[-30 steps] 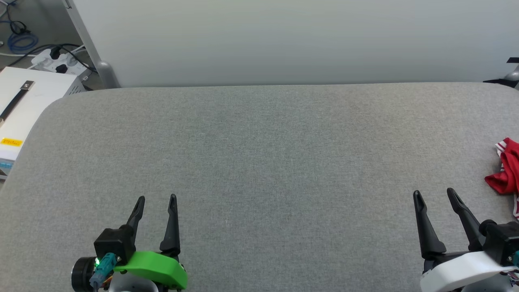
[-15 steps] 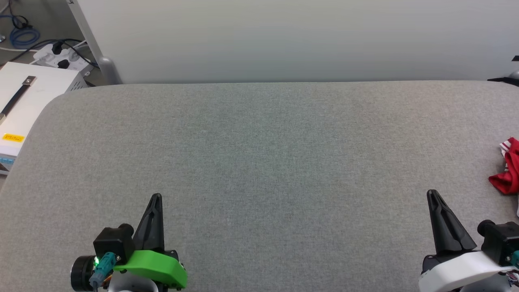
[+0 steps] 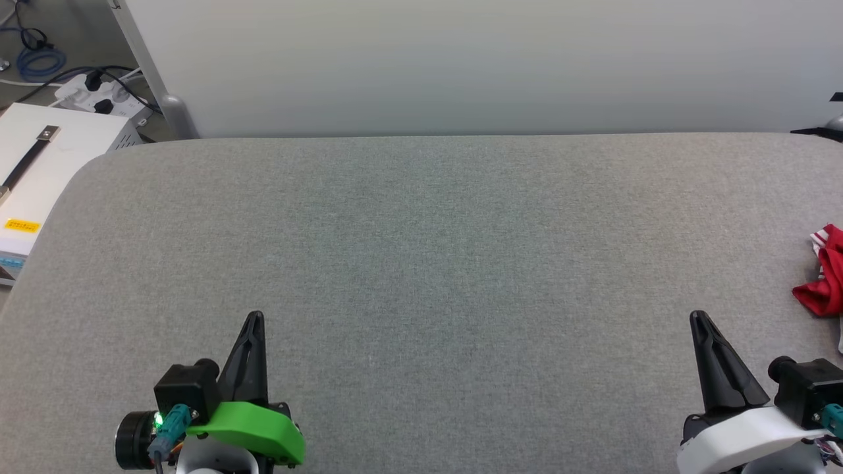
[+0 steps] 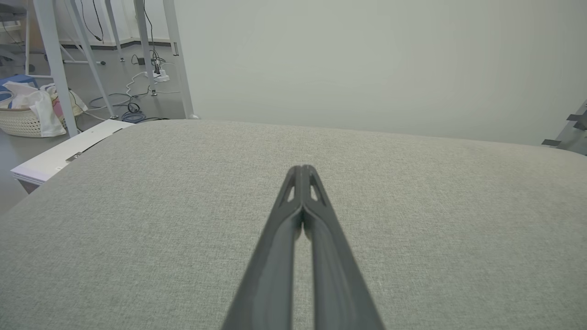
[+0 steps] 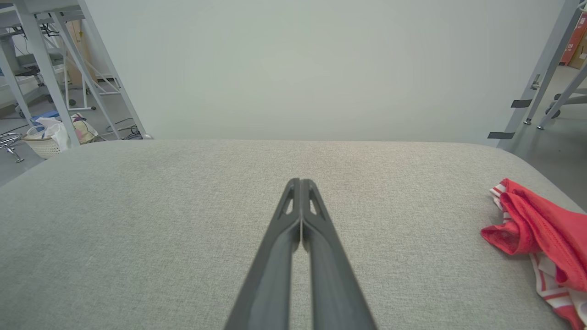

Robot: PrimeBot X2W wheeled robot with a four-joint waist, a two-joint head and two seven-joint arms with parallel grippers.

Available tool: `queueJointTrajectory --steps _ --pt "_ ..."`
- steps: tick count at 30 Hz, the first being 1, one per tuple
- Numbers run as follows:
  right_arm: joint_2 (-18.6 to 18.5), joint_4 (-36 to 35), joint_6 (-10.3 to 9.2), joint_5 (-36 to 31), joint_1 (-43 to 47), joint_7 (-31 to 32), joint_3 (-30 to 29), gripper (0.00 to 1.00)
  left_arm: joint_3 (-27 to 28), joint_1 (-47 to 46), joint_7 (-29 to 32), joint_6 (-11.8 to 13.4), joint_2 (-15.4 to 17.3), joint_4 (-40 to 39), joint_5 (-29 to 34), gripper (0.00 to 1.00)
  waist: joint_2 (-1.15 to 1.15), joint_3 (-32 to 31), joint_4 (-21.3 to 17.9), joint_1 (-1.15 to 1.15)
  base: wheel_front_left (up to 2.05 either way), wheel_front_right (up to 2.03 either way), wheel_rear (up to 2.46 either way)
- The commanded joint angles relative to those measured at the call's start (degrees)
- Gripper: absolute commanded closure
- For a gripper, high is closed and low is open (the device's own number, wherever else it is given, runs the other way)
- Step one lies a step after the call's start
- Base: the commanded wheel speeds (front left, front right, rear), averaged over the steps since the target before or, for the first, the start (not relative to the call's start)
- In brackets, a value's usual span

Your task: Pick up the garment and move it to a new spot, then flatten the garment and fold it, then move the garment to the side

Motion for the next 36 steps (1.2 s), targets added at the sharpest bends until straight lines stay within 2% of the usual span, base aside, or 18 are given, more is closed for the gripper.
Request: queueJointTrajectory --steps 1,36 --pt "0.0 0.5 -0.01 -0.5 -0.9 -0.2 0.1 1.00 0.5 0.0 0.4 -0.3 -0.4 -0.4 1.2 1.00 0.00 0.0 0.0 0.00 0.00 0.00 0.00" --pt "0.1 5.4 -0.02 -3.5 -4.0 -0.8 0.5 1.00 5.5 0.1 4.9 -3.2 -4.5 -1.9 8.8 1.00 0.00 -0.7 -0.2 0.00 0.00 0.00 0.00"
